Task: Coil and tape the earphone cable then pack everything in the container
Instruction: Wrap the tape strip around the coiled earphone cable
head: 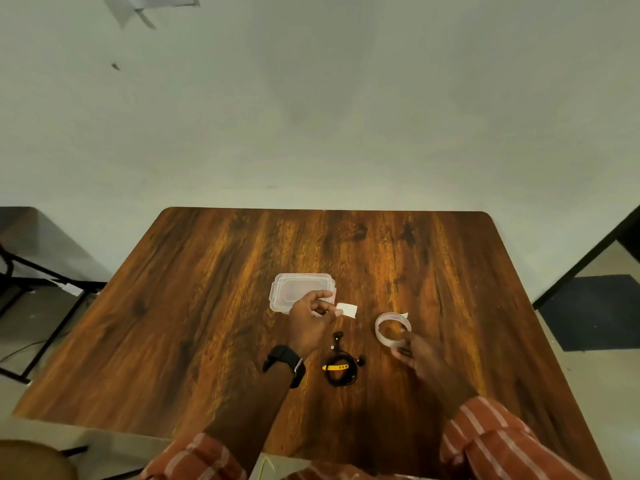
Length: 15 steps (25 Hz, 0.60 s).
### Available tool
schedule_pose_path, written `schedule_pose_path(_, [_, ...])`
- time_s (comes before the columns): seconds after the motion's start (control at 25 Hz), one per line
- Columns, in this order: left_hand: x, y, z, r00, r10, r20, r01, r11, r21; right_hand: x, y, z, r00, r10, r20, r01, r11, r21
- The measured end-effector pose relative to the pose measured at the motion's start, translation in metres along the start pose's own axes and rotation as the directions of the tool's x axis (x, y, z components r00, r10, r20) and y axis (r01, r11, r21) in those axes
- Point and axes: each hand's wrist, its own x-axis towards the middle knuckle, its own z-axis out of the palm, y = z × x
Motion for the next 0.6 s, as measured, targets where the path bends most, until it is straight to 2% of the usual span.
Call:
schedule_pose_path(0.12, [0.001,0.003,-0.007,0.996,0.070,0.060,-0.070,0.997,0.009,-0.022,0.002,0.004,0.976,-0.176,-0.125,0.154,0.973,-0.172])
schedule_pose_path(0.16, [0.002,0.003,-0.007,0.991,0.085,0.102,-0.085,0.996,-0.002,-0.034,0.001,0.007,0.979,-0.193,-0.059,0.180,0.968,-0.174])
schedule_pose_path(0.2, [0.002,0.004,-0.006,0.984,0.095,0.150,-0.093,0.996,-0.016,-0.049,0.000,0.013,0.987,-0.133,0.087,0.143,0.981,-0.132])
schedule_pose_path(0.24, [0.002,0.003,-0.005,0.975,0.099,0.198,-0.095,0.995,-0.028,-0.063,-0.003,0.018,0.963,-0.006,0.270,0.036,0.994,-0.104])
schedule_pose_path(0.28, [0.002,0.003,-0.003,0.964,0.109,0.242,-0.102,0.994,-0.043,-0.075,-0.007,0.022,0.901,0.110,0.420,-0.077,0.993,-0.094])
schedule_pose_path(0.32, [0.001,0.001,-0.001,0.955,0.123,0.271,-0.112,0.992,-0.055,-0.079,-0.008,0.024,0.846,0.164,0.508,-0.153,0.986,-0.064])
schedule_pose_path(0.36, [0.000,-0.001,0.001,0.948,0.135,0.289,-0.120,0.990,-0.069,-0.081,-0.009,0.026,0.816,0.181,0.549,-0.197,0.980,-0.032])
schedule_pose_path(0.6, [-0.004,-0.012,0.007,0.946,0.103,0.309,-0.065,0.989,-0.131,-0.079,0.005,0.030,0.778,0.196,0.597,-0.262,0.965,0.024])
